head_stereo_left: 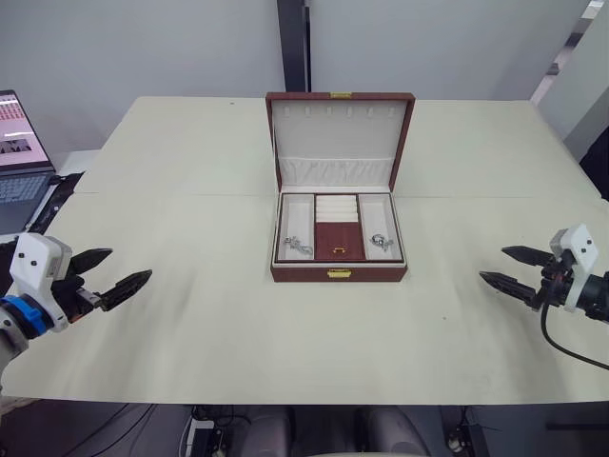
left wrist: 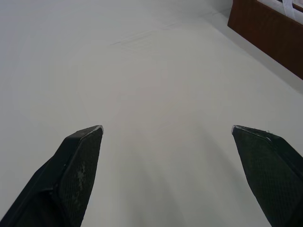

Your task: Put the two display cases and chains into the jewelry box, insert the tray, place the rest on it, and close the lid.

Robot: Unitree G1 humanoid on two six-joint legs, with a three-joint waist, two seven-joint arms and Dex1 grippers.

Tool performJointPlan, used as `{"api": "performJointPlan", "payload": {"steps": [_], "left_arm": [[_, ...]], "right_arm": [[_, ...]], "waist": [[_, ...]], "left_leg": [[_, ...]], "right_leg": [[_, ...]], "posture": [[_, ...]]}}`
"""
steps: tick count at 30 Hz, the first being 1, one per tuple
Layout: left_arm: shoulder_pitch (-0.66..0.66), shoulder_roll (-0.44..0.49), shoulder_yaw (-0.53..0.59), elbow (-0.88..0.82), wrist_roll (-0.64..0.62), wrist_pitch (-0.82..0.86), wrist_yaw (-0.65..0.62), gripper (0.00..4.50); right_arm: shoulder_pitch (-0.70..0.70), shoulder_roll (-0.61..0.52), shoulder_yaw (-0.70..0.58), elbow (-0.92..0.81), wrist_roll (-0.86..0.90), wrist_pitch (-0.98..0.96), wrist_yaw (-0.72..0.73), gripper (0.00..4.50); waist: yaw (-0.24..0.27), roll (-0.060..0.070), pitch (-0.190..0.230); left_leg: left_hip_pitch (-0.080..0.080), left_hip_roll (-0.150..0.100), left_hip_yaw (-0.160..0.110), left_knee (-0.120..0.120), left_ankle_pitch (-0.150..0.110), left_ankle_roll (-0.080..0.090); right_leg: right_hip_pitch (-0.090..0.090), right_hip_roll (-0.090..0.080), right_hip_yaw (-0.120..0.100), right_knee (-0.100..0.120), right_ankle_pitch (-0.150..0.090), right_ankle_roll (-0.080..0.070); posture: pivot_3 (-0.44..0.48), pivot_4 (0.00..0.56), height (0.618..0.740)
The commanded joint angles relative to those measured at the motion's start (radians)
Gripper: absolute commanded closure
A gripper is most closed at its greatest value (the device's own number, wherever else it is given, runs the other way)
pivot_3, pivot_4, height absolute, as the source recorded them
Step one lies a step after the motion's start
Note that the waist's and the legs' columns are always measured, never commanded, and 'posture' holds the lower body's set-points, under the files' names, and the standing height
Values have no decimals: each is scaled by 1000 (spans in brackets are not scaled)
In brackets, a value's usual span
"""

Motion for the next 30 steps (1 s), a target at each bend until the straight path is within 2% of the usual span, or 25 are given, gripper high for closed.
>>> {"api": "performJointPlan", "payload": {"steps": [1, 3, 8, 14, 16, 17, 23, 30], "left_arm": [[-44, -35, -42, -54, -1, 14, 48, 368], [-89, -74, -102, -58, 11, 26, 83, 861], [-190, -153, -237, -52, 49, 41, 130, 2542], [-327, -243, -413, 24, 116, 21, 121, 4500], [-371, -273, -439, 55, 129, 9, 126, 4500], [-385, -283, -446, 65, 132, 5, 126, 4500], [-424, -333, -495, 73, 144, -3, 112, 4500], [-415, -339, -525, 34, 123, 22, 53, 4500]], "right_arm": [[-40, 27, -2, -42, -10, 6, -67, 194], [-57, 57, 38, -65, -18, 21, -90, 649], [-107, 134, 105, -112, -27, 62, -149, 2346], [-179, 225, 210, -108, -74, 60, -188, 3951], [-206, 253, 229, -94, -85, 55, -194, 4427], [-214, 260, 234, -90, -88, 54, -195, 4470], [-241, 301, 265, -89, -102, 55, -205, 4470], [-203, 319, 290, -135, -89, 72, -172, 4470]], "waist": [[0, 0, 0], [1, 0, 0], [2, 0, 0], [2, 0, 0], [2, 0, 0], [2, 0, 0], [0, 0, 0], [-2, 0, 0]], "left_leg": [[0, 0, 0, 0, 0, 0], [0, 0, 0, 0, 0, 0], [-1, 0, 0, 1, 0, 0], [-1, 0, 0, 1, 0, 0], [-1, -1, 0, 2, 0, 0], [-2, -1, 0, 2, 0, 0], [-3, 0, 0, 2, 0, -1], [-3, 0, 0, 2, 0, -1]], "right_leg": [[0, 0, 0, 0, 0, 0], [0, 0, 0, 0, 0, 0], [0, 0, 0, 0, 0, 0], [-1, 0, -1, 1, 0, 0], [-1, 0, 0, 1, 0, 0], [-1, 0, 0, 1, 0, 0], [-3, 0, -1, 2, 0, 0], [-3, 0, 0, 2, 0, 0]], "posture": [[0, 150, 740], [0, 150, 740], [0, 150, 740], [0, 150, 740], [0, 150, 740], [0, 150, 740], [0, 150, 740], [0, 150, 740]]}}
